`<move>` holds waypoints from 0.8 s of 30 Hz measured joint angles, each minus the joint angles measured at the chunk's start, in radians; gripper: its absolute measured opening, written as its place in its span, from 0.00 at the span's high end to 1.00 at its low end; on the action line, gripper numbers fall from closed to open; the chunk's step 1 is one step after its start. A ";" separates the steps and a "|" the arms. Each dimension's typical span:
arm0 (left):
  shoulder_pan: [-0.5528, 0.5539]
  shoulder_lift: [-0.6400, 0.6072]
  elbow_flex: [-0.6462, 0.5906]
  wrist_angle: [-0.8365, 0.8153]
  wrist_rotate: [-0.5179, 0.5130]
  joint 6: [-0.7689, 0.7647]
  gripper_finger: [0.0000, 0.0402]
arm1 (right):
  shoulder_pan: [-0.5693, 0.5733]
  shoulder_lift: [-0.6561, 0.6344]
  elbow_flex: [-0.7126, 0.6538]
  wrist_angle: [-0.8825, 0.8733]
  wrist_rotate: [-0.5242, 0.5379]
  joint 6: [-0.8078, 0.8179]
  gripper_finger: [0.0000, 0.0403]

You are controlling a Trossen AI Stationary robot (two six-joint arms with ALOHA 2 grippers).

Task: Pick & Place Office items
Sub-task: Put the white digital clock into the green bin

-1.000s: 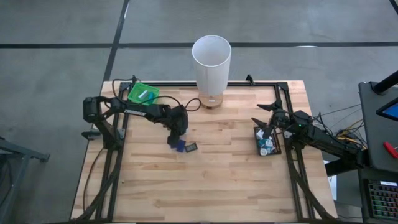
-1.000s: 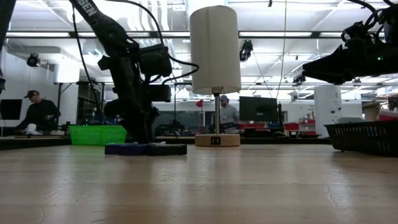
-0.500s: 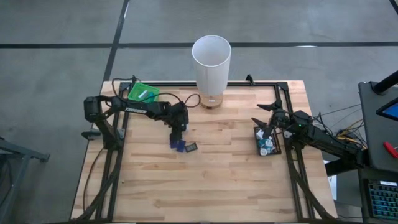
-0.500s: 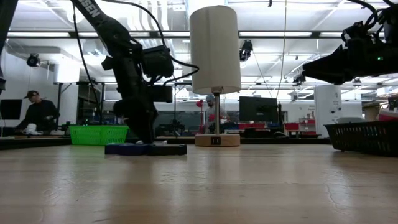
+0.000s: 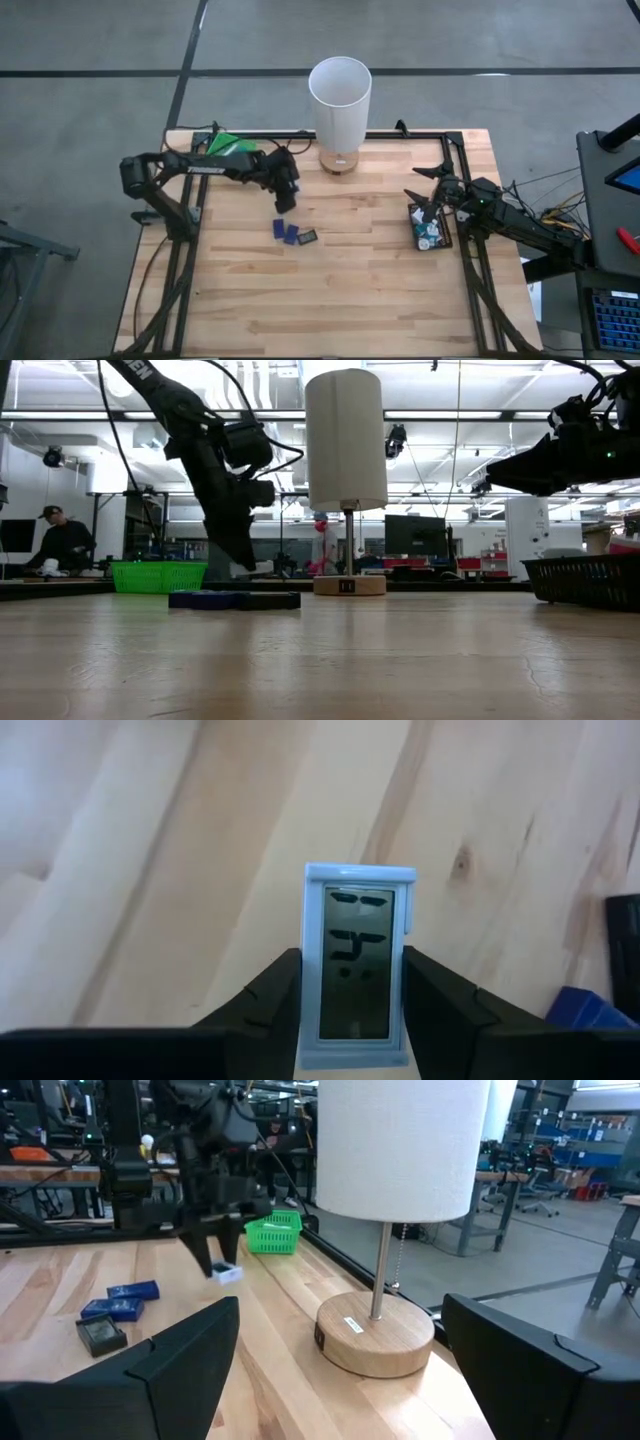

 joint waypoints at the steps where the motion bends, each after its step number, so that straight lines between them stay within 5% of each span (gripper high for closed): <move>1: 0.004 -0.006 0.000 -0.002 0.001 -0.002 0.65 | 0.000 0.001 0.000 0.001 0.000 0.000 0.14; 24: 0.166 -0.116 0.013 -0.107 -0.058 -0.361 0.66 | 0.000 0.003 0.000 0.001 0.000 0.000 0.13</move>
